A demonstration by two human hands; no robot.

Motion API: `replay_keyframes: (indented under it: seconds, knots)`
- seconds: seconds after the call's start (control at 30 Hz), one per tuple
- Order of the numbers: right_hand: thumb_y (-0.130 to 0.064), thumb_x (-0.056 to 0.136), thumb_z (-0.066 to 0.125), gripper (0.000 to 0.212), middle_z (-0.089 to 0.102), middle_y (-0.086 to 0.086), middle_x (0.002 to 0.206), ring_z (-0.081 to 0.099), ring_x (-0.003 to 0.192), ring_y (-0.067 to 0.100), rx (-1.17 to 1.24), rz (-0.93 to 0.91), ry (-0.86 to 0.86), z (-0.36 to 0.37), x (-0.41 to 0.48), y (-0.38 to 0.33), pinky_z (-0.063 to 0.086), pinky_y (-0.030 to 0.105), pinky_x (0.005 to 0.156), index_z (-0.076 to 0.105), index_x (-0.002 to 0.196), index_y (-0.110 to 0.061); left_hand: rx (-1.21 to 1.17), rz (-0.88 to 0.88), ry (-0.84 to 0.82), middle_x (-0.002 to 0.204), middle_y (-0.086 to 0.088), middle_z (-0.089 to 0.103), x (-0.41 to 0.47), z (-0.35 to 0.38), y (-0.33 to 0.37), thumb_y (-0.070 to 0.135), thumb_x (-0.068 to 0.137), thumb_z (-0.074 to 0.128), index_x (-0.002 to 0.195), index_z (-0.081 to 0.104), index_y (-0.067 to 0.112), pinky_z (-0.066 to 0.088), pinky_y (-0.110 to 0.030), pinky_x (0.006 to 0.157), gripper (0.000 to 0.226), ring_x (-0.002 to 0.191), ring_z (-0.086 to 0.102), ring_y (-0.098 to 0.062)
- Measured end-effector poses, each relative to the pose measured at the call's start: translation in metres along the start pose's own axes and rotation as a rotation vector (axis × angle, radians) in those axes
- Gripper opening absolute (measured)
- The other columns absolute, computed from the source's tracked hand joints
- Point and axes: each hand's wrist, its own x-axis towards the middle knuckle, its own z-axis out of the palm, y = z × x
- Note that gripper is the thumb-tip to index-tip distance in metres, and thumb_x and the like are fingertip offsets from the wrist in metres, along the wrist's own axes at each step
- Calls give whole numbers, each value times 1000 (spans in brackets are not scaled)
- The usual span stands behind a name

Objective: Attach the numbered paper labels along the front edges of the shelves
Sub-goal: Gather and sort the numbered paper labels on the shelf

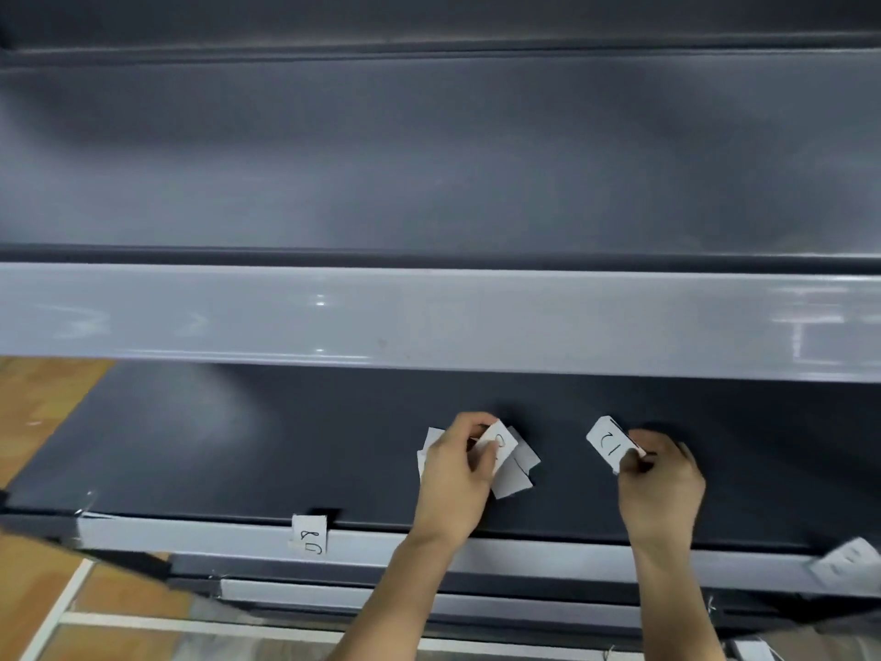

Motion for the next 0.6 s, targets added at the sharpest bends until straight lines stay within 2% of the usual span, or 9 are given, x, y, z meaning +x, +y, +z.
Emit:
replay_keyframes:
  seconds: [0.13,0.2,0.27,0.33,0.4,0.47,0.6]
  knots:
    - [9,83,51,23,59,21,90,41,71,24,-38,53,35,-9,12,13,31,29,65,69,93,-1,112,93,-111,86,20,60,-5,35,17,14,91,58,104,62,29,41,-8,72,21,75,55,-1]
    - [7,83,52,22,58,21,93,42,74,27,-53,77,44,-9,14,17,33,31,67,69,94,-1,144,137,-182,94,15,62,-7,52,18,12,90,57,104,64,25,41,-8,73,20,75,56,-2]
    - [4,83,55,24,56,20,100,48,86,36,-71,85,63,-10,15,18,40,36,71,69,101,-3,188,182,-250,105,7,64,-9,66,15,14,90,57,107,64,23,44,-14,81,20,86,58,-4]
    - [3,82,58,27,57,18,106,50,99,38,-80,74,71,-12,16,18,43,40,76,69,106,-5,290,239,-259,111,6,64,-10,76,11,18,91,57,114,62,25,44,-20,91,24,102,56,-9]
    - [2,82,58,28,59,14,105,51,99,35,-52,34,67,-14,16,13,43,37,75,69,106,-7,379,326,-178,119,11,63,-9,76,6,23,92,53,116,64,27,41,-22,99,27,112,52,-10]
    - [1,81,60,26,61,11,101,54,96,33,-23,-43,19,-12,13,3,45,35,73,69,103,-10,394,364,-41,121,14,63,-8,67,2,24,91,47,111,67,28,40,-23,102,29,114,52,-10]
    - [-20,82,69,30,64,-1,99,56,99,24,-36,-161,-348,10,-4,-28,48,35,83,66,112,-17,434,259,272,105,11,64,-8,35,-8,17,86,50,103,67,27,47,-32,87,26,95,54,-15]
